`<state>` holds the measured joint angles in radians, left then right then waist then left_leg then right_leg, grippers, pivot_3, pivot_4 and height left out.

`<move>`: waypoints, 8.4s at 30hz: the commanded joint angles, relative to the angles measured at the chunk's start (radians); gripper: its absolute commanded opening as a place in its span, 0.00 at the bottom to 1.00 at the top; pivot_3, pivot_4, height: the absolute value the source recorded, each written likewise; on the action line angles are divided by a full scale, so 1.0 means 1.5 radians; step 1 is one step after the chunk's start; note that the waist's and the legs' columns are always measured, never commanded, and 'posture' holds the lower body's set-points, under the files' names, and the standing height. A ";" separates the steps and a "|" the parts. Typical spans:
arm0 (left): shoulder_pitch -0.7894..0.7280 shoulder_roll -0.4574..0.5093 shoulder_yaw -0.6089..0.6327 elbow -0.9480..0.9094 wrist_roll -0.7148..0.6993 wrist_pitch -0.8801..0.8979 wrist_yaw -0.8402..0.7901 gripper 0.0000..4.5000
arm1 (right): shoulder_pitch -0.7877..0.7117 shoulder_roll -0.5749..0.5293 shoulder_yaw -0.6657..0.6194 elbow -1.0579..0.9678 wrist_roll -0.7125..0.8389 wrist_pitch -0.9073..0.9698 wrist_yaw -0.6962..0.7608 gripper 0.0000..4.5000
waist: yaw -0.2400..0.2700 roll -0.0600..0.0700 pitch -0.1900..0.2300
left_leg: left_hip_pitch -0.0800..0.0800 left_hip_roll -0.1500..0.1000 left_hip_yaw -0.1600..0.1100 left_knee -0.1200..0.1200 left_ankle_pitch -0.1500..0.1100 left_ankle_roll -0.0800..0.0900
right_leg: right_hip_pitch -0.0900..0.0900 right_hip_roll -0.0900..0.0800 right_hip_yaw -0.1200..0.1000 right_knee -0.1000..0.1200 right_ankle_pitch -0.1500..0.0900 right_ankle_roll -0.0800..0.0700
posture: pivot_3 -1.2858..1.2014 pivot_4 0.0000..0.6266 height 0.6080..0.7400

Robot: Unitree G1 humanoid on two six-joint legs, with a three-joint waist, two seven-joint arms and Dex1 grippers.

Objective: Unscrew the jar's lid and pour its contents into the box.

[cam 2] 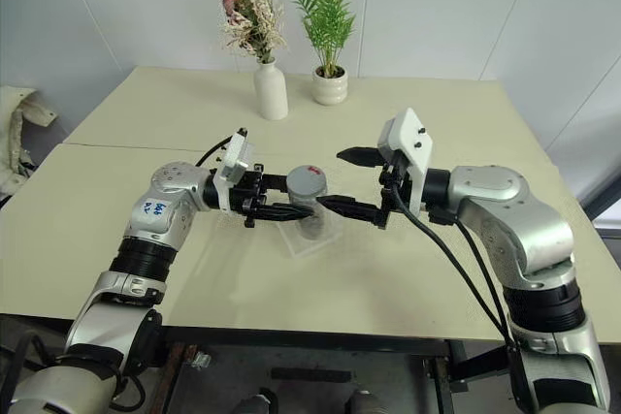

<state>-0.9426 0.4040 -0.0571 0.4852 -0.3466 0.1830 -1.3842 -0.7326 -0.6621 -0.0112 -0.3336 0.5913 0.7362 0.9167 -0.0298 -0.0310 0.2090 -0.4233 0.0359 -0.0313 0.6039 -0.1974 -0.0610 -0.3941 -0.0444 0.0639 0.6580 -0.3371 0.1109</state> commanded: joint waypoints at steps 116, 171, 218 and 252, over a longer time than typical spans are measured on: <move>-0.015 -0.008 -0.001 -0.014 -0.003 -0.012 0.007 0.46 | -0.087 0.079 0.066 0.052 -0.023 -0.051 -0.007 1.00 | 0.000 0.001 0.001 | 0.000 0.000 0.000 0.001 0.000 0.000 | 0.000 0.000 0.000 0.000 0.000 0.000 | 0.52 0.24 1.00; -0.022 -0.010 0.000 0.005 0.002 -0.027 0.009 0.46 | -0.080 0.070 0.049 0.070 -0.038 -0.053 0.028 1.00 | 0.000 0.001 0.001 | 0.000 0.000 0.000 0.001 0.000 0.000 | 0.000 0.000 0.000 0.001 0.000 0.000 | 0.52 0.24 1.00; -0.017 -0.015 -0.001 0.006 0.003 -0.049 0.010 0.46 | -0.126 0.100 0.069 0.124 -0.057 -0.065 0.044 0.56 | 0.000 0.001 0.001 | 0.000 0.000 0.000 0.001 0.000 0.000 | 0.000 0.000 0.000 0.001 0.000 0.000 | 0.52 0.24 1.00; 0.008 -0.014 -0.010 0.005 0.006 -0.056 0.007 0.46 | -0.200 0.051 0.021 0.169 -0.068 -0.096 0.077 0.56 | 0.000 0.001 0.001 | 0.000 0.000 0.000 0.001 0.000 0.000 | 0.000 0.000 0.000 0.000 0.000 0.000 | 0.52 0.24 1.00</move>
<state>-0.9615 0.3720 -0.0527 0.5024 -0.3495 0.1001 -1.3435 -0.9699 -0.5455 0.1128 -0.0697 0.4933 0.6506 1.0558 -0.0304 -0.0288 0.2103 -0.4233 0.0359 -0.0314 0.6047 -0.1974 -0.0610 -0.3941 -0.0442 0.0639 0.6588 -0.3371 0.1109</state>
